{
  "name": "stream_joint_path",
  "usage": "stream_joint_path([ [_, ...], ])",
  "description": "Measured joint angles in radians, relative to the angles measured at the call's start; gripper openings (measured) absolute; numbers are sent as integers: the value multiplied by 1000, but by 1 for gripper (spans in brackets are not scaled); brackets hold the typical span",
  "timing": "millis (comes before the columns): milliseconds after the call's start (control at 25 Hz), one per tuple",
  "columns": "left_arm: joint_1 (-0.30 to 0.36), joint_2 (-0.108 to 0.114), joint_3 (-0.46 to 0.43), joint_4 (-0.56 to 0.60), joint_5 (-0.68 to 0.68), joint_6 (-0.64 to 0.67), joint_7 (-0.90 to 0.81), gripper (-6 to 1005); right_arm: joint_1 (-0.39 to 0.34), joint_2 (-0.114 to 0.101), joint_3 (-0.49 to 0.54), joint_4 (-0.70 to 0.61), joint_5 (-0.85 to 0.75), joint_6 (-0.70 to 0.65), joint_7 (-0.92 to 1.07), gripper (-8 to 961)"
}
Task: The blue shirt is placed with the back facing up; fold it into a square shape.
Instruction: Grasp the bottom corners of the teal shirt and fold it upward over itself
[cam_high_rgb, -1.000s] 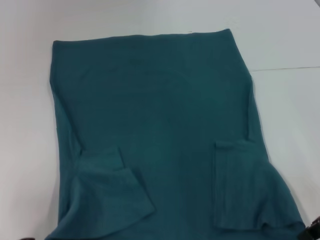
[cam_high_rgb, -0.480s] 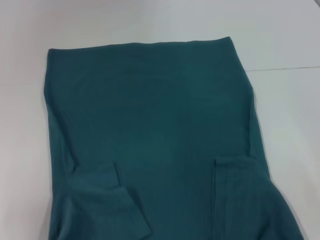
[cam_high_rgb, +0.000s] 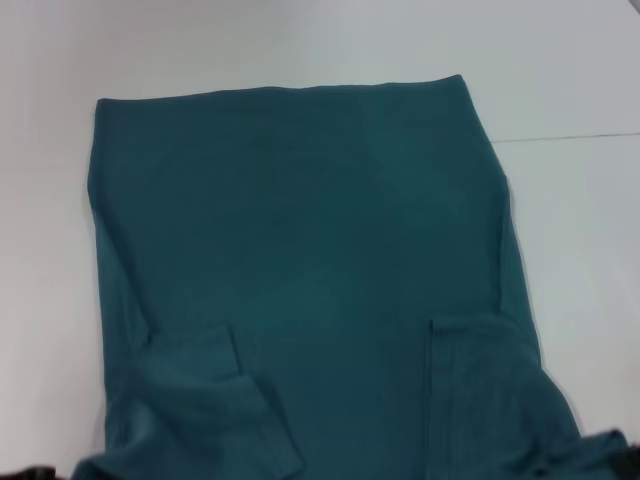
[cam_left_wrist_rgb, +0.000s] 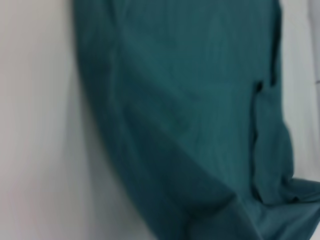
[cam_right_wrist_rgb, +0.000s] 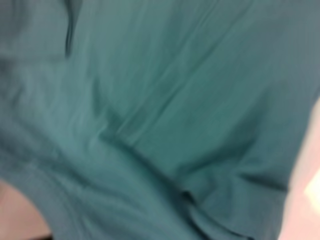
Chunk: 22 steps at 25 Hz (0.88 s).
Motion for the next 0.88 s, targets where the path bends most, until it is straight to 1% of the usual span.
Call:
stream_joint_path([
  [120, -27, 4, -40, 6, -27, 3, -2, 9, 4, -14, 66, -31, 48, 1, 5, 57],
  [240, -68, 9, -76, 13, -34, 6, 0, 12, 15, -25, 118, -38, 83, 4, 11, 56],
  [360, -120, 11, -81, 18, -42, -2, 2, 16, 32, -27, 169, -46, 103, 6, 11, 56],
  [400, -155, 15, -82, 11, -47, -19, 6, 17, 48, -30, 209, -50, 124, 12, 10, 56],
  [480, -188, 23, -82, -1, -48, -37, 11, 19, 54, -31, 225, -50, 133, 15, 10, 57],
  [520, -188, 23, -82, -1, -48, -37, 11, 20, 62, -34, 240, -50, 138, 19, 11, 57],
  [680, -242, 48, -81, -20, -49, -80, 16, 24, 93, -45, 302, -43, 145, 31, 16, 57],
  [720, -260, 57, -80, -28, -51, -101, 20, 25, 101, -46, 314, -42, 145, 36, 16, 57],
  [880, -299, 72, -77, -59, -60, -180, 37, 29, 114, -47, 332, -29, 157, 91, 34, 57],
])
